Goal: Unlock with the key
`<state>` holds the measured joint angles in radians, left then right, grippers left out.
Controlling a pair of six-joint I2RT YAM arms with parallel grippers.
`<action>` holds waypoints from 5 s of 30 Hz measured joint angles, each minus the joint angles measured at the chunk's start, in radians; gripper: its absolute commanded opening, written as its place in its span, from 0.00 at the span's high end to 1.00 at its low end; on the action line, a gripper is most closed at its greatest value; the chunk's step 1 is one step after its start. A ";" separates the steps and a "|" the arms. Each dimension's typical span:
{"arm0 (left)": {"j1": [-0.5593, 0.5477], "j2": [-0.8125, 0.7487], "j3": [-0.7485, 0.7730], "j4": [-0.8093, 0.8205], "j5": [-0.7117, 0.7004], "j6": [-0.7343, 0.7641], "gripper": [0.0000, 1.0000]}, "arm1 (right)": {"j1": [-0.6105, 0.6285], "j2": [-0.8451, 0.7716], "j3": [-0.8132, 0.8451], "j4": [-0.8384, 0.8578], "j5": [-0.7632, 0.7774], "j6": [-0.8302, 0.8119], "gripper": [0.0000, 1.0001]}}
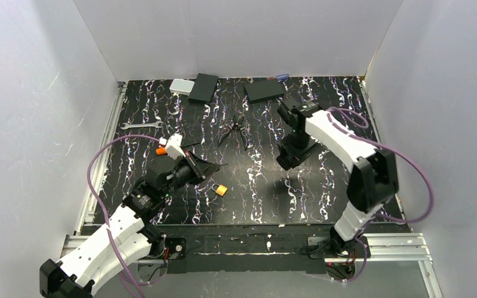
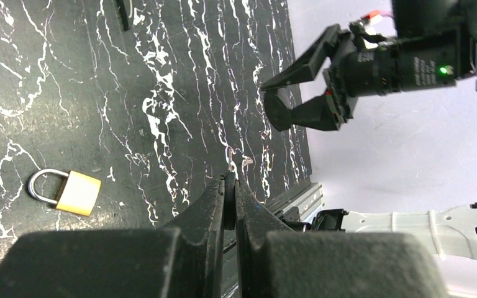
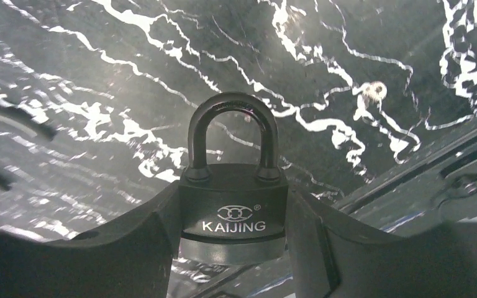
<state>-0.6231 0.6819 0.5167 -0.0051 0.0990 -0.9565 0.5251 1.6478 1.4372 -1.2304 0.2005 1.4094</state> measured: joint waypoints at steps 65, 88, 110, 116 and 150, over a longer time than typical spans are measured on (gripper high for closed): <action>-0.347 0.483 -0.057 0.344 -0.268 -0.463 1.00 | 0.053 0.282 0.002 0.000 -0.141 -0.250 0.99; -0.385 0.645 -0.080 0.641 -0.277 -0.453 1.00 | 0.054 0.211 -0.042 0.113 -0.268 -0.149 0.99; -0.395 0.691 -0.080 0.663 -0.288 -0.430 1.00 | 0.071 0.210 -0.060 0.139 -0.272 -0.122 0.99; -0.395 0.705 -0.078 0.664 -0.290 -0.427 1.00 | 0.076 0.210 -0.060 0.142 -0.275 -0.122 0.99; -0.396 0.738 -0.062 0.696 -0.295 -0.415 1.00 | 0.078 0.210 -0.060 0.161 -0.288 -0.122 0.99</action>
<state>-1.0195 1.4197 0.4545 0.6910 -0.1959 -1.3716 0.6033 1.8576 1.3769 -1.0691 -0.0875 1.2877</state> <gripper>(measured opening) 0.040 0.625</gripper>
